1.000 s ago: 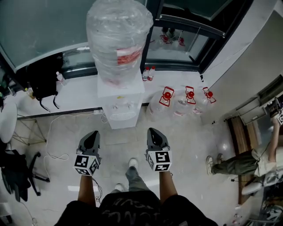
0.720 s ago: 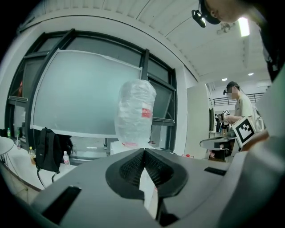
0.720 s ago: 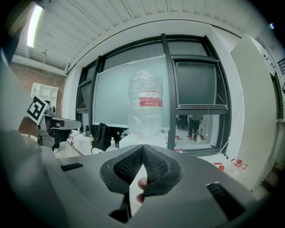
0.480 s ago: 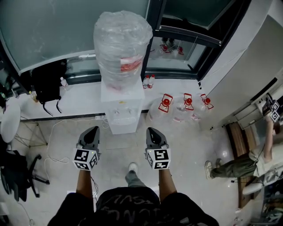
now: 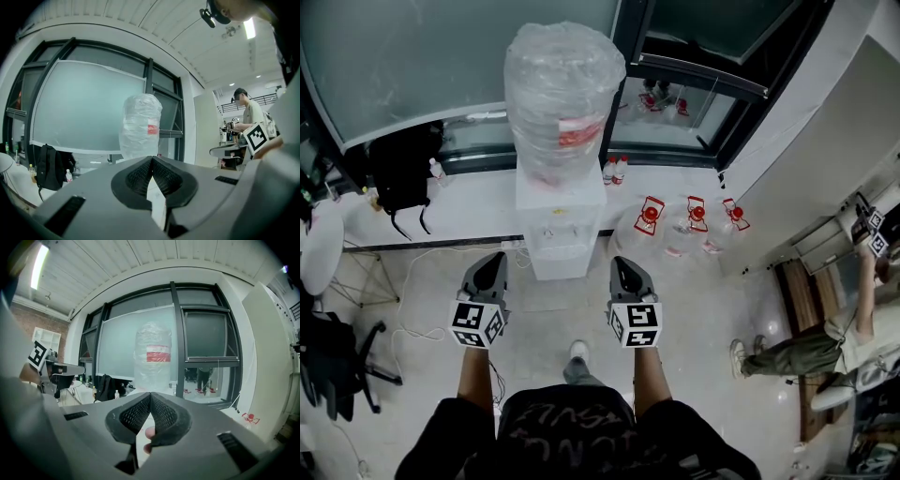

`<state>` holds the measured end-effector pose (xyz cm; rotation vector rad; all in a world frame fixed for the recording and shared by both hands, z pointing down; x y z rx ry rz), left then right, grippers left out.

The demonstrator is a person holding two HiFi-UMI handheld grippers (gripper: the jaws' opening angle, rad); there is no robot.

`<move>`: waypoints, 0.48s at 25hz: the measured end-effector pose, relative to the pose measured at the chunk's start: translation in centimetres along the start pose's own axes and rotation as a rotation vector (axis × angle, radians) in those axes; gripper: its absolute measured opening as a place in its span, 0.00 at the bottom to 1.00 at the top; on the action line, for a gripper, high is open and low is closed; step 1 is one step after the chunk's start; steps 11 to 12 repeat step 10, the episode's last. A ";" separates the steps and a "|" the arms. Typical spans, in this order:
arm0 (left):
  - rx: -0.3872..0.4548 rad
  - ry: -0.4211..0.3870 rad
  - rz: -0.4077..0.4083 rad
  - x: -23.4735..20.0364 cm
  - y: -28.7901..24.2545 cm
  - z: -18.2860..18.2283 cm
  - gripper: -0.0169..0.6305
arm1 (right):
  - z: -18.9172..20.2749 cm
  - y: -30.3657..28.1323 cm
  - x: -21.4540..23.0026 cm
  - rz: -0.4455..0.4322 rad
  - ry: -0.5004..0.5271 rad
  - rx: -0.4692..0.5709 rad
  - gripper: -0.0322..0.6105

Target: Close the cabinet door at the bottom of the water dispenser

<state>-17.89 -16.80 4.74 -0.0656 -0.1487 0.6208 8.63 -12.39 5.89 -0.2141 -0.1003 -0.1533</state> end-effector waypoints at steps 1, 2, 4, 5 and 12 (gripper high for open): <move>0.001 -0.005 -0.001 0.1 0.0 -0.2 0.05 | -0.2 0.0 0.1 -0.001 -0.001 0.002 0.07; 0.001 -0.011 -0.002 0.2 0.0 -0.3 0.05 | -0.3 0.0 0.1 -0.001 0.000 0.004 0.07; 0.001 -0.019 -0.003 0.3 0.0 -0.5 0.05 | -0.5 0.0 0.1 -0.005 0.008 0.004 0.07; 0.003 -0.018 -0.006 0.2 0.0 -0.6 0.05 | -0.7 -0.1 0.0 -0.007 0.014 0.006 0.07; 0.011 -0.008 -0.029 -0.4 -0.2 -1.1 0.05 | -1.6 -0.9 0.4 -0.014 0.010 0.030 0.07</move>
Point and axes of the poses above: the fingertips, and each gripper's own axes: y backward along the fingers, x to its right, z out of its underside, the point moved 3 cm from there along y, backward along the fingers, and after that the axes turned 9 degrees about -y, right-handed, at the moved point
